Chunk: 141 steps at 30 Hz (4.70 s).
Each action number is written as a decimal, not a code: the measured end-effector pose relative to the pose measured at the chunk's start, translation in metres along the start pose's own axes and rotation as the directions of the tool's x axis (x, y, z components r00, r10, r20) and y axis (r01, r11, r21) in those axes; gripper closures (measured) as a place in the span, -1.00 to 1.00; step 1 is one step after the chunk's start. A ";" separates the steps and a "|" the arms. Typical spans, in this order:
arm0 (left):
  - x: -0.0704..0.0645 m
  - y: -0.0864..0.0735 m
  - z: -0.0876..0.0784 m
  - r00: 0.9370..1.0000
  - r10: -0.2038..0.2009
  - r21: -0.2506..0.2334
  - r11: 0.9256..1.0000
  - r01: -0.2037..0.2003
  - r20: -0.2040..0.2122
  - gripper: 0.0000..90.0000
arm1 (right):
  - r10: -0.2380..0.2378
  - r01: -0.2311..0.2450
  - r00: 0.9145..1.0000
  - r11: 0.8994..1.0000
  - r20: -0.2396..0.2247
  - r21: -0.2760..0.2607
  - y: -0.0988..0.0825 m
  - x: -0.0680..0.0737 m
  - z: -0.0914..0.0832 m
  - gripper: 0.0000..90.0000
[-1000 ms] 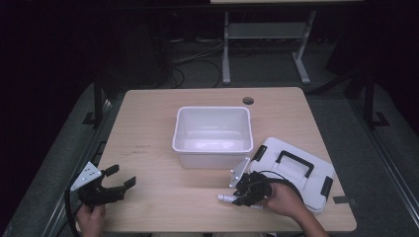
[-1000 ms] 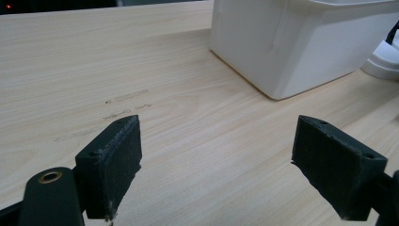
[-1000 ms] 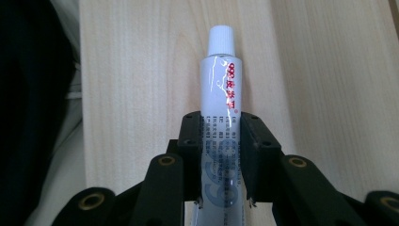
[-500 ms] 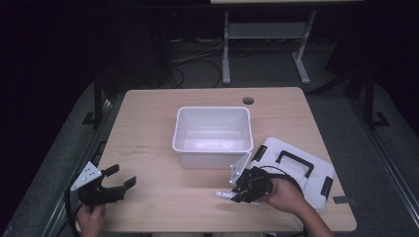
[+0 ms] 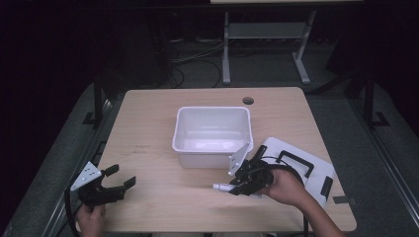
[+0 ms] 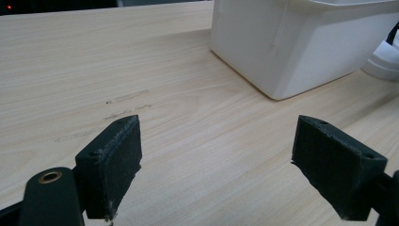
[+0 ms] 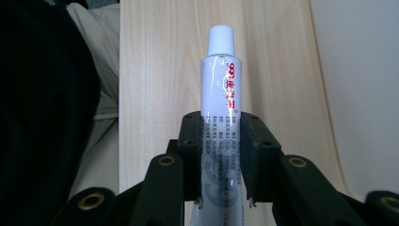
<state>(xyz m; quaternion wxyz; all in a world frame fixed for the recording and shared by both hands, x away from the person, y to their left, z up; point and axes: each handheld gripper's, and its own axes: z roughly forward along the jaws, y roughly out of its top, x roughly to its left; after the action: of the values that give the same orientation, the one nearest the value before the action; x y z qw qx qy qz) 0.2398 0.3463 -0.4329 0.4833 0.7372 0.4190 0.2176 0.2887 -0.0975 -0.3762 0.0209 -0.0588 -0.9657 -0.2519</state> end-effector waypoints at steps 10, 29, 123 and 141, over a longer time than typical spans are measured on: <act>0.000 0.000 0.000 1.000 -0.002 -0.003 1.000 0.002 -0.001 -0.65 | -0.017 0.017 1.000 1.000 0.007 -0.016 0.014 -0.005 -0.018 0.59; 0.001 0.000 0.000 1.000 -0.004 -0.005 1.000 0.004 0.002 -0.65 | -0.022 0.023 1.000 1.000 0.018 -0.017 0.036 -0.019 -0.042 0.59; 0.007 -0.001 -0.002 1.000 -0.026 -0.024 0.999 0.026 0.005 -0.65 | 0.078 -0.077 0.997 0.996 -0.018 0.033 0.082 -0.136 -0.018 0.58; 0.007 -0.001 -0.002 1.000 -0.025 -0.024 0.999 0.026 0.006 -0.65 | 0.117 -0.116 0.992 0.993 -0.040 0.031 0.073 -0.144 -0.005 0.58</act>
<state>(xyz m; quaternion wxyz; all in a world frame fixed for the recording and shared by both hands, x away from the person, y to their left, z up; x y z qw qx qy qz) 0.2423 0.3535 -0.4335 0.4960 0.7266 0.4243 0.2144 0.4409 -0.0519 -0.3467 0.0568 -0.1093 -0.9635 -0.2377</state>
